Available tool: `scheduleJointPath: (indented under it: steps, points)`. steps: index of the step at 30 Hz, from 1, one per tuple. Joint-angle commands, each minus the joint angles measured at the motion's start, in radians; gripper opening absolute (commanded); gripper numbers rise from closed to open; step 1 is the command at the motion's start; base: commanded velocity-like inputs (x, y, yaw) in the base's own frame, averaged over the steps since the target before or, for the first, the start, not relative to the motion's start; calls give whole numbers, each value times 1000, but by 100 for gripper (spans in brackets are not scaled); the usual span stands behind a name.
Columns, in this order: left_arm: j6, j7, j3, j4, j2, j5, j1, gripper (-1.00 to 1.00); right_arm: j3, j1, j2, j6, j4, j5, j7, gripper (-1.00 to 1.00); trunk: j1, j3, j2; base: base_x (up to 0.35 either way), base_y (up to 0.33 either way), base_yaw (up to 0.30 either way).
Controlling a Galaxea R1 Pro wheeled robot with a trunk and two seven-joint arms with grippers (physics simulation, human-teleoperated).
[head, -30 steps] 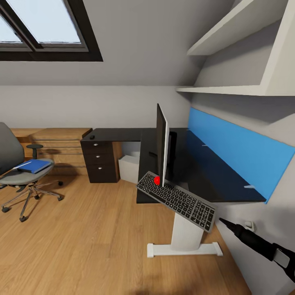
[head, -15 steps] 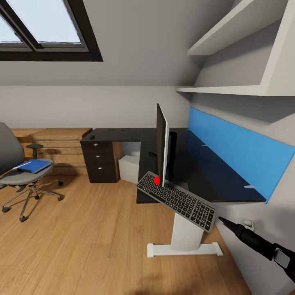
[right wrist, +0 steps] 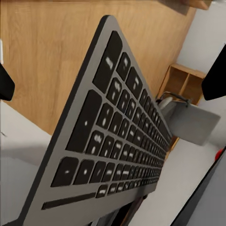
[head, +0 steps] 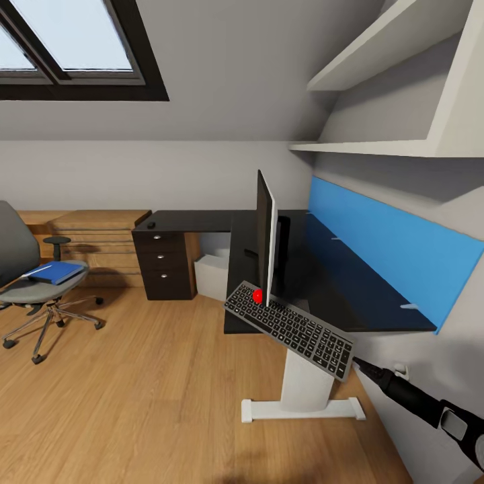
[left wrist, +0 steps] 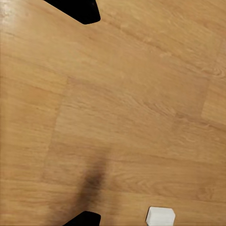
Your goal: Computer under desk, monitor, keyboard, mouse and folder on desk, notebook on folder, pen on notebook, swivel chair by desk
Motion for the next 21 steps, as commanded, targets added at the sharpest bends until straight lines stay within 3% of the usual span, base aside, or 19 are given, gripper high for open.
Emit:
scheduleJointPath:
  steps: [1,15,21]
  points:
    - [-3,-1,-3,1,-1,10,-1,100,-12,-1,6,16,2,-2,-2,100,0,-1,-1,0,0,0]
    - [-3,0,-4,0,-4,9,-1,100,-39,-1,84,57,3,23,35,100,0,-1,-1,0,0,0]
    - [-3,0,-4,0,-4,9,-1,100,-40,-1,85,58,3,23,36,100,0,-1,-1,0,0,0]
